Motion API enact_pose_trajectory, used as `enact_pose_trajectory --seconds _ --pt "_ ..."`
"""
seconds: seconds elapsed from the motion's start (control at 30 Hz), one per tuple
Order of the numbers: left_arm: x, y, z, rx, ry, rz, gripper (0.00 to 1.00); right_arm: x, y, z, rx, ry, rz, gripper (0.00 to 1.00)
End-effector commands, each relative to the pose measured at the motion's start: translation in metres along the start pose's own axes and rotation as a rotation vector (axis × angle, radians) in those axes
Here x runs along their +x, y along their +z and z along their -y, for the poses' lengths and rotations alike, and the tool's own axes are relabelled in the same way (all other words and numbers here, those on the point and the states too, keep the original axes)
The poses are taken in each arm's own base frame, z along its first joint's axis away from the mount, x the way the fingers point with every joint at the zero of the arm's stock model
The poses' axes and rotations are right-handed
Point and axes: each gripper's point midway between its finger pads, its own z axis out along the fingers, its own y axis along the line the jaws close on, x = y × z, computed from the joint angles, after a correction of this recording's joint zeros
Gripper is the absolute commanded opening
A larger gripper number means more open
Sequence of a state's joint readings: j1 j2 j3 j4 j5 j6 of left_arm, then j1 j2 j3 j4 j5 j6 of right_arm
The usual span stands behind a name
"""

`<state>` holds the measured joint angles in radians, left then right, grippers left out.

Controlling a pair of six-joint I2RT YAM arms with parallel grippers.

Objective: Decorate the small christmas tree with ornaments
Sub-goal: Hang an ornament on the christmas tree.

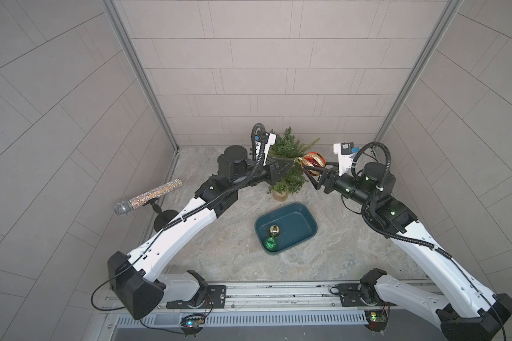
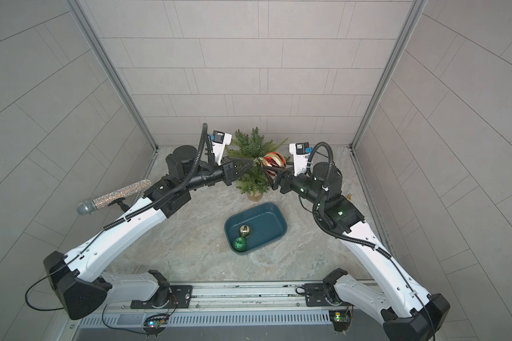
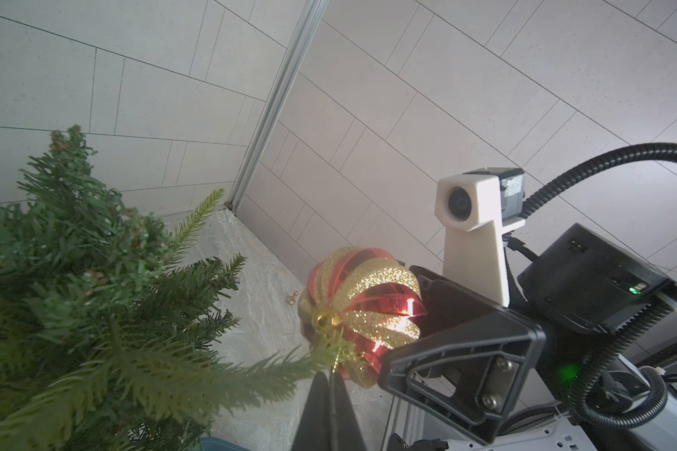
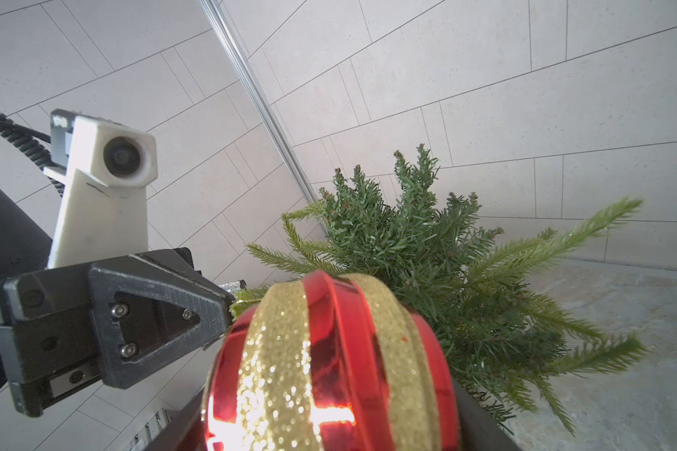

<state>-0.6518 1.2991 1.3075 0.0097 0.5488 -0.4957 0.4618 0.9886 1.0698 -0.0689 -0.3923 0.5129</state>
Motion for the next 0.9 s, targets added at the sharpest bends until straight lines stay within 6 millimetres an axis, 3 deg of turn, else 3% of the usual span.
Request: enact_pose_trajectory --seconds 0.0,0.4,0.63,0.87 --pt "-0.007 -0.002 0.002 0.009 0.033 0.027 0.02 -0.007 0.000 -0.001 -0.013 0.010 0.041 0.76" --pt "-0.009 0.003 0.000 0.010 0.025 0.027 0.00 0.007 0.000 0.007 0.004 0.046 0.028 0.77" --pt "-0.011 0.004 -0.003 -0.008 0.023 0.032 0.00 0.013 0.002 0.010 0.001 0.074 0.023 0.82" --pt "-0.014 0.001 -0.005 -0.030 0.027 0.044 0.00 0.011 0.001 0.013 0.023 0.077 0.026 0.81"
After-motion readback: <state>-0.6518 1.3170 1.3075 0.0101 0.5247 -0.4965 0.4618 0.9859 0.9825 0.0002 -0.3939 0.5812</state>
